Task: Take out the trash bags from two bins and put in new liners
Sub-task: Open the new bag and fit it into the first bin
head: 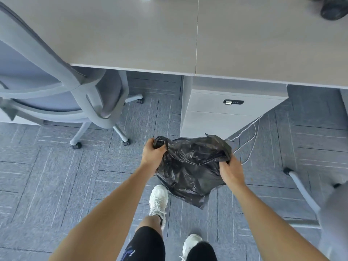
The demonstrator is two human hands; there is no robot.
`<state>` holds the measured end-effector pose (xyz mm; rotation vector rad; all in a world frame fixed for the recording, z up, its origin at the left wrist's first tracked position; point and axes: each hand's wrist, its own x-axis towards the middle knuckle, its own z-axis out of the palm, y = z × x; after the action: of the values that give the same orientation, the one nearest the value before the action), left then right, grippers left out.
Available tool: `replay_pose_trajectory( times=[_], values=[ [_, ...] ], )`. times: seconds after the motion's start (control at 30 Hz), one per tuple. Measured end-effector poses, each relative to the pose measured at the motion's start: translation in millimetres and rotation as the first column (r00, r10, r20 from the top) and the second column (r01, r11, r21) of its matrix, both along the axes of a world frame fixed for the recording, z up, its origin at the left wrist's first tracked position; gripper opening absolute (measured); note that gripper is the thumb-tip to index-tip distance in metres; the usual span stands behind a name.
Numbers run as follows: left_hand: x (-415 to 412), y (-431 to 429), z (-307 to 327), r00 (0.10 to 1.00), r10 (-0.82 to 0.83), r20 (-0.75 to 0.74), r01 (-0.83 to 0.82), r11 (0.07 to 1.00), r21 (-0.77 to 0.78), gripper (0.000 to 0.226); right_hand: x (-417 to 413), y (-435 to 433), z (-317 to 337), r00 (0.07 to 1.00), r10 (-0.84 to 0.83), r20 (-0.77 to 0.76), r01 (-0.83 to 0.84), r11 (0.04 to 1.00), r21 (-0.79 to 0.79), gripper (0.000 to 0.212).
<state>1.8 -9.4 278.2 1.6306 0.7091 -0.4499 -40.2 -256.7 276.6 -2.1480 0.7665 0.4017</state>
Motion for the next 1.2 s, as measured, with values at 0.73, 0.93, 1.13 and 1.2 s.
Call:
replay_pose_trajectory(
  times=[0.73,0.93,1.13,1.2],
  values=[
    [33,40,-252,0.839,-0.442,-0.316,0.521,0.82,0.235,0.029,37,-15,-260,0.983,0.149,-0.11,-0.156,0.986,-0.06,0.025],
    [38,19,-247,0.743,-0.543,-0.391,0.632,0.377,0.677,0.094,29,-21,-267,0.991,0.134,0.008,-0.131,0.981,-0.142,0.071],
    [40,-18,-212,0.766,-0.6,-0.231,0.44,0.228,0.869,0.087,15,-3,-230,0.657,0.566,0.498,-0.339,0.812,-0.475,0.018],
    [39,-33,-210,0.656,-0.717,-0.238,0.478,0.15,0.865,0.045,23,9,-235,0.556,0.754,0.349,-0.635,0.657,-0.406,0.018]
  ],
)
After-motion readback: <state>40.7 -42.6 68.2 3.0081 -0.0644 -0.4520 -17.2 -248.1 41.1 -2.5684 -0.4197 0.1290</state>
